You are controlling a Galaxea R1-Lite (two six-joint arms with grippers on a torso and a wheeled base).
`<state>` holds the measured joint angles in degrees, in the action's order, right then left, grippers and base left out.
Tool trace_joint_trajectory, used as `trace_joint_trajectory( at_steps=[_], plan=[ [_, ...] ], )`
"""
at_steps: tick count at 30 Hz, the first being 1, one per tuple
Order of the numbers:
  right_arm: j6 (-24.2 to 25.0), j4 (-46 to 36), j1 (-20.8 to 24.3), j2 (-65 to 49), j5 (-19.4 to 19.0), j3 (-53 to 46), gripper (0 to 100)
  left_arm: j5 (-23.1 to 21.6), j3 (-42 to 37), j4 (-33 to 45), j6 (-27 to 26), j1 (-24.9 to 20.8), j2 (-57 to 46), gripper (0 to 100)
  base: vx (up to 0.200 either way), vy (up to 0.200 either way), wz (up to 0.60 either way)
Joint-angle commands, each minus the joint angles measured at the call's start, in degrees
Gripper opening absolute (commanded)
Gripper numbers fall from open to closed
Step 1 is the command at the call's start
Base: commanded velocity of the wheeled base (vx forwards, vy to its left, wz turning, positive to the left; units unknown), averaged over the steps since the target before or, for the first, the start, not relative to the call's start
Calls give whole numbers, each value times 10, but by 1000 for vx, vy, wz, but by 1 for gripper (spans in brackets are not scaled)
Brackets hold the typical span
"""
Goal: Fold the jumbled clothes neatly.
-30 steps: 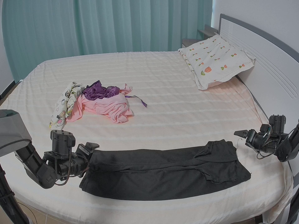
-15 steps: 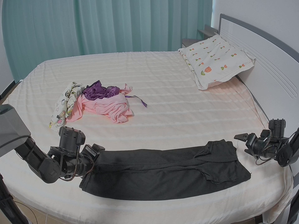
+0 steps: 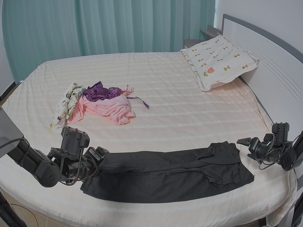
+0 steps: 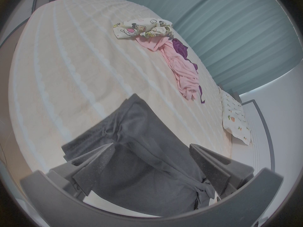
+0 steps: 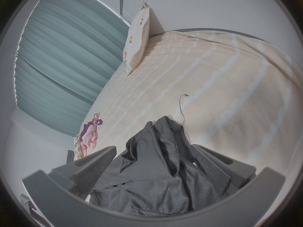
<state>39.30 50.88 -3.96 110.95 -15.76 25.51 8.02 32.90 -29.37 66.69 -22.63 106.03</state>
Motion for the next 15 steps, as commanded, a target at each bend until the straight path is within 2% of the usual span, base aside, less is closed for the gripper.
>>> trace_joint_trajectory(
  at_steps=[1,6,9,15],
  plan=[
    [-5,0,0,2,0,-5,100,0,15,8,18,-31,8,100,0,0,0],
    [-5,0,0,3,-1,-6,100,2,16,6,27,-61,50,100,0,0,0],
    [-5,0,0,2,0,-9,100,5,29,8,46,-63,67,100,0,0,0],
    [-9,0,-1,-6,0,-13,100,10,32,9,51,-59,78,100,0,0,0]
  ],
)
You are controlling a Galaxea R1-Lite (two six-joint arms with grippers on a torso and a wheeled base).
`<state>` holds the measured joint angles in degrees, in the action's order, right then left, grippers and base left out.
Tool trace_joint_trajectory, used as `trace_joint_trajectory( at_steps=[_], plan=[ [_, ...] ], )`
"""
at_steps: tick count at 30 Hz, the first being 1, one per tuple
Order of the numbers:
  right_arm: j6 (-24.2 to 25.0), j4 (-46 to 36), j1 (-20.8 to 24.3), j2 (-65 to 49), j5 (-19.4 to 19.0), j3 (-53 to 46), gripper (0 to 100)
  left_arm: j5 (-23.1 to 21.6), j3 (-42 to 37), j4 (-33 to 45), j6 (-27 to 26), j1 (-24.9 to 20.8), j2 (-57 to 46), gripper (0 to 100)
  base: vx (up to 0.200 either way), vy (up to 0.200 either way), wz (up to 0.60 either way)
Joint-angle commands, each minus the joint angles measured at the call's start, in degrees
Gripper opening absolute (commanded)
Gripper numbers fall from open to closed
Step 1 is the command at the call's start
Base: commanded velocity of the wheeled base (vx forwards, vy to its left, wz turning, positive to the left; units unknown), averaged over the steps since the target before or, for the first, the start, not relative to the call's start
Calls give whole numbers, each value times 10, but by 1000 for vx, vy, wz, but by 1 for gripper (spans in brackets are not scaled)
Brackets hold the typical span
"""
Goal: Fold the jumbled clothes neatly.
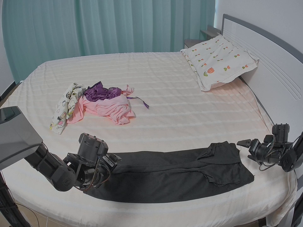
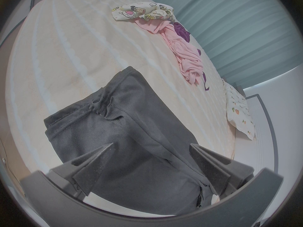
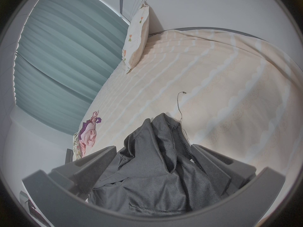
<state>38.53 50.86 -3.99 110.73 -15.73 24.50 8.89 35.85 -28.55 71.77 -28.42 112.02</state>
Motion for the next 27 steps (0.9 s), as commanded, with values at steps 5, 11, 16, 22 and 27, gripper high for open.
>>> trace_joint_trajectory(
  at_steps=[5,11,16,22,27],
  plan=[
    [-5,0,1,-4,0,-9,100,31,20,1,0,13,34,100,0,0,0],
    [-5,0,1,-20,-1,-13,100,43,24,-2,-4,26,44,100,0,0,0],
    [-4,-8,15,-46,-1,-24,100,52,21,1,-8,32,44,0,0,0,0],
    [-2,-22,33,-44,4,-33,100,59,17,10,-13,32,31,0,0,0,0],
    [6,-75,52,-50,41,-18,100,72,18,25,-26,32,-7,0,0,0,0]
  ],
)
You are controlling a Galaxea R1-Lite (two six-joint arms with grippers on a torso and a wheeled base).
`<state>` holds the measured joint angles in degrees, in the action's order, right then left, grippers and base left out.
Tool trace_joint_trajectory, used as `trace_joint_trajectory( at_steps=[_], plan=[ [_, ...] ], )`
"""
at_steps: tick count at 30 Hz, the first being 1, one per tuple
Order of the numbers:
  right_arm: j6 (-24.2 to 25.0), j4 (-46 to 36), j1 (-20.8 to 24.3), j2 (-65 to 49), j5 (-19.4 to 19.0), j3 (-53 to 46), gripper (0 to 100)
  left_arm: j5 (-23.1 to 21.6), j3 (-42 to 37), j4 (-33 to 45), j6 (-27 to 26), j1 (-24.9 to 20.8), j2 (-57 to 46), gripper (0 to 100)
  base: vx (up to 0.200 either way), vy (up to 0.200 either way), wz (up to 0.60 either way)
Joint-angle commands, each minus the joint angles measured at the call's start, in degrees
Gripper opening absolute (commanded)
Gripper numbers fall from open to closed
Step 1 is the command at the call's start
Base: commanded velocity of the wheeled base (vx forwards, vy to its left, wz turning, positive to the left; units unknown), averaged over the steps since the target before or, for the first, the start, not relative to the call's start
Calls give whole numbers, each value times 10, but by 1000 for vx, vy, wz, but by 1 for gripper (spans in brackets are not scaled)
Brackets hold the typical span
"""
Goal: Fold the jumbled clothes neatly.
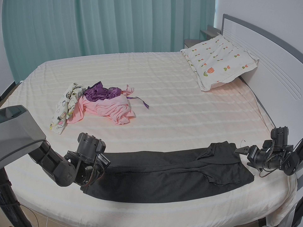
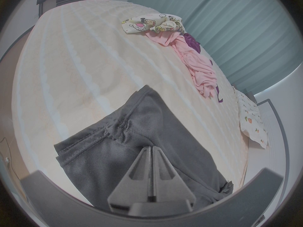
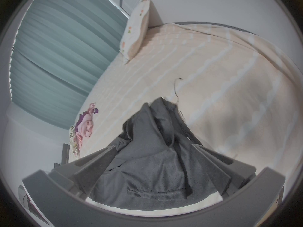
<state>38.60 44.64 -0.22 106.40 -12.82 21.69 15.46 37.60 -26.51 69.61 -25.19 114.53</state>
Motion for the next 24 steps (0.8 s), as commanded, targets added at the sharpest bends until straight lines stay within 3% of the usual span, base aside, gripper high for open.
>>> trace_joint_trajectory(
  at_steps=[1,8,13,24],
  plan=[
    [10,-17,20,-10,13,11,100,6,0,5,-7,0,-41,0,0,0,0],
    [27,-32,39,-14,25,12,100,6,0,5,-12,0,-48,0,0,0,0],
    [81,-25,83,5,39,15,100,6,0,5,-12,0,-50,0,0,0,0],
    [96,-24,71,78,55,59,100,5,4,3,-8,0,-49,0,0,0,0]
  ],
)
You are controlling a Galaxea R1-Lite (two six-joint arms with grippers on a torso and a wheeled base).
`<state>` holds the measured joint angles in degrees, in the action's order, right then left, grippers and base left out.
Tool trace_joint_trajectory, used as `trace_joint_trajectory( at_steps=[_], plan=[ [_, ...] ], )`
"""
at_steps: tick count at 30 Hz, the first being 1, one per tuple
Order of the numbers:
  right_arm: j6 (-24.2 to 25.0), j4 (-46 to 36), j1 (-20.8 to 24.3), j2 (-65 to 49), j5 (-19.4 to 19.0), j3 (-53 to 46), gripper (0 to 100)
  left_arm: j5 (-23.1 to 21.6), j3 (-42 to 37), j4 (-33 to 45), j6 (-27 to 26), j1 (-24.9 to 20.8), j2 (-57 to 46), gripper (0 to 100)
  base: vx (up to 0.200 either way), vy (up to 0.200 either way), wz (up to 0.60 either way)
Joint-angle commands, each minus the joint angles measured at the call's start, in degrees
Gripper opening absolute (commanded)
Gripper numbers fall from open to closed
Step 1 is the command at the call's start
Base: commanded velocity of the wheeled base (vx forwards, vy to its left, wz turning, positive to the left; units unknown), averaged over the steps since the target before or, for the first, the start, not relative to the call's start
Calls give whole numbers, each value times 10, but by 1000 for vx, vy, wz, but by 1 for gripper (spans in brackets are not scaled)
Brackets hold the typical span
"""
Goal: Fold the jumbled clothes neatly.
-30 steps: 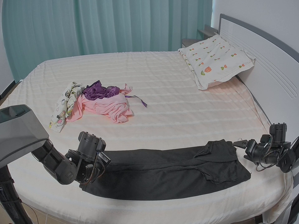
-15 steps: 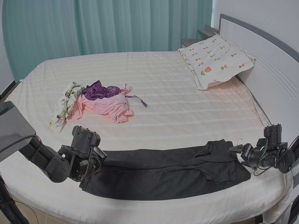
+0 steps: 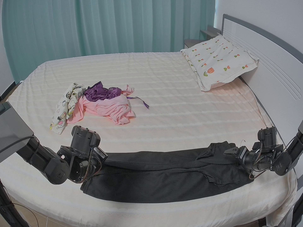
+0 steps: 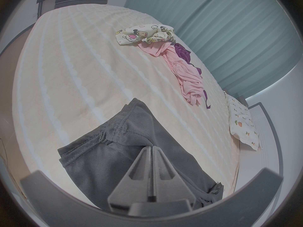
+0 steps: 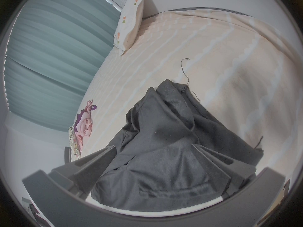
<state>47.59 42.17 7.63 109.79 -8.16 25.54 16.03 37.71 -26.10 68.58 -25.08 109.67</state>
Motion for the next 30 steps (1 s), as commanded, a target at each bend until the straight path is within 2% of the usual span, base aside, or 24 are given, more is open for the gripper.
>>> trace_joint_trajectory(
  at_steps=[1,16,17,21,30],
  plan=[
    [8,1,-8,46,9,25,100,0,4,-1,2,-1,-2,0,0,0,0],
    [31,41,-8,76,18,44,100,0,4,-3,3,4,-16,0,0,0,0],
    [31,42,-8,79,20,45,0,0,4,-2,3,4,-17,0,0,0,0],
    [30,42,-5,75,35,43,0,0,0,-2,2,4,-21,0,0,0,0],
    [23,33,-6,42,37,16,0,0,0,-1,2,4,-21,0,0,0,0]
  ],
)
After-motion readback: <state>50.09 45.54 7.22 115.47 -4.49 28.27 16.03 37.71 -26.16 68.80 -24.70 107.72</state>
